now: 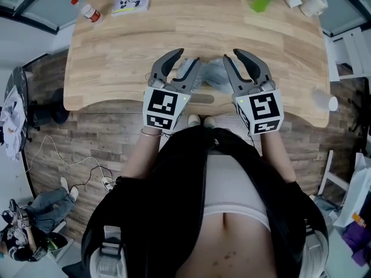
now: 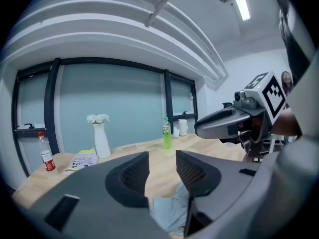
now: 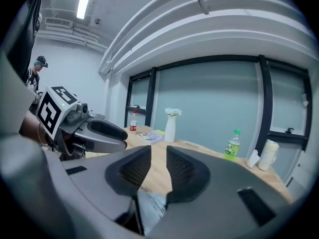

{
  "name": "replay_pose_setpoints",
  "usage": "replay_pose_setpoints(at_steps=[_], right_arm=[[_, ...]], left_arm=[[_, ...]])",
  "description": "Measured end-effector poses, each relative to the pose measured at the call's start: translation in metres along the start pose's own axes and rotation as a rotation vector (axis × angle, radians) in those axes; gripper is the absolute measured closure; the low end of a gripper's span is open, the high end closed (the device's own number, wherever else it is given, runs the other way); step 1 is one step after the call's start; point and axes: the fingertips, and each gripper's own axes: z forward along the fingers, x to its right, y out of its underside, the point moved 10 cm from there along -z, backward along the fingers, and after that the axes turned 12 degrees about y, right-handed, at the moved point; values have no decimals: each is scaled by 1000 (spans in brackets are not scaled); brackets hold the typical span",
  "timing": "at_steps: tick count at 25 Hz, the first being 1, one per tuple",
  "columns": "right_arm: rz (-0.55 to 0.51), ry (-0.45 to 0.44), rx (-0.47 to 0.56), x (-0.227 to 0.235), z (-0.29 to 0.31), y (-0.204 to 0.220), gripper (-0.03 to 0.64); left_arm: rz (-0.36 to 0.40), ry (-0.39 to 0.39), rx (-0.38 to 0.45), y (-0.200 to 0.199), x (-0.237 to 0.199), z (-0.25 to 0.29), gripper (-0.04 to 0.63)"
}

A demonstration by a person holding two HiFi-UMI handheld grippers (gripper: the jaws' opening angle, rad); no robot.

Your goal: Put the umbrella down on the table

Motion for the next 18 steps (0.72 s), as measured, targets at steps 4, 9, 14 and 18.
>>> replay_pose_setpoints(at_steps=[4,9,14,18], right_arm=[[65,40,30,3,-1,-4,549],[140,48,68,2,-1,-10,568],[170,66,120,-7,-4,-12,578],[121,105,140,-18,-7,-8,587]], left_arm=[[0,-12,20,-5,-1,0,472],[21,-27,55,-14,-3,-2,546],[-2,-5,66,-16,-7,-7,569],[14,21,76,-16,-7,-14,578]])
